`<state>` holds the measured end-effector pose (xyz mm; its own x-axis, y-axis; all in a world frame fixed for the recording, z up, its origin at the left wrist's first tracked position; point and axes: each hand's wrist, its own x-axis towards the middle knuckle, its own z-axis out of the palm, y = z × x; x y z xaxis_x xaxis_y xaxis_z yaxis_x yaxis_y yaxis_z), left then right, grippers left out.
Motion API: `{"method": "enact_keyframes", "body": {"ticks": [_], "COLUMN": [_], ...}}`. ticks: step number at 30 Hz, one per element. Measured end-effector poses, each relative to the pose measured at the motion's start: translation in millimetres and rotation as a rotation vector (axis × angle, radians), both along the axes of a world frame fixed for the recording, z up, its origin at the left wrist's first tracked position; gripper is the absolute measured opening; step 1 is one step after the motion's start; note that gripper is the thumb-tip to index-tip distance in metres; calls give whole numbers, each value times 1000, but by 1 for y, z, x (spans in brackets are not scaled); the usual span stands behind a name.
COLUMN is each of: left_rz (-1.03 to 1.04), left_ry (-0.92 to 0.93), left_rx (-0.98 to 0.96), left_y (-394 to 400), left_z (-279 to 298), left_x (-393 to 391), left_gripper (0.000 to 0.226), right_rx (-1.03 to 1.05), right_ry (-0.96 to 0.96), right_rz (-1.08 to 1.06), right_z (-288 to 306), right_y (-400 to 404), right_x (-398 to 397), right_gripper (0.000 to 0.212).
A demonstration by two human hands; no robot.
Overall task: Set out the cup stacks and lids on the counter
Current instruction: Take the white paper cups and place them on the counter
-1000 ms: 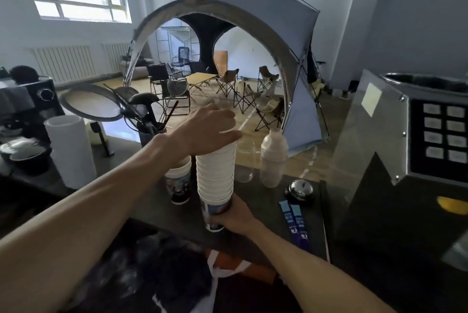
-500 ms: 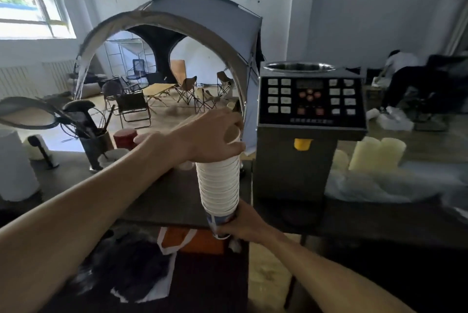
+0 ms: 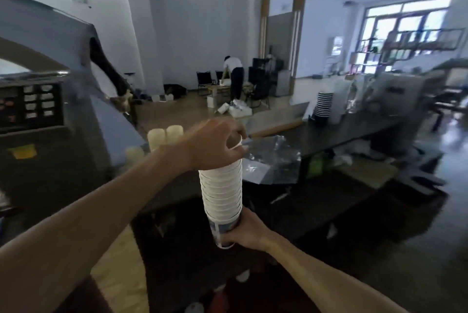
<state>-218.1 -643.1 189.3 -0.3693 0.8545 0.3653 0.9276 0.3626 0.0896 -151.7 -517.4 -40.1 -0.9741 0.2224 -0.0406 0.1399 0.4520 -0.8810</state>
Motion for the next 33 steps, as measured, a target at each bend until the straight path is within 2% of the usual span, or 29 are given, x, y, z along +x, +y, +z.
{"method": "enact_keyframes", "body": {"ticks": [3,9,11,13,17,21,28,33], "left_rz": [-129,-322,-361,-387,-400,-408,-329,-207], "left_ry": [-6,0,-1,-49,-198,-394,-598,-696], "left_rx": [1,27,69,125,259,336,262,278], "left_y": [94,269,335,382,491,589,771,895], "left_z": [-1,-7,-9,-11,-11,-15,-85,-123], "left_x": [24,52,49,42,33,24,3,-27], "left_gripper": [38,33,36,51,95,119,120,116], "right_rx": [4,28,50,71,70,63,61,91], "right_ry": [-4,-31,-24,-36,-20,-13,12,51], "right_rz": [-147,-396,-447,-462,-541,-644,-673,-568], "right_z": [1,-11,-11,-7,-1,2,10,27], "right_y": [92,264,326,369,483,589,788,916], "right_x": [43,88,92,93,96,99,73,33], "right_gripper": [75,78,78,78,78,79,69,63]}}
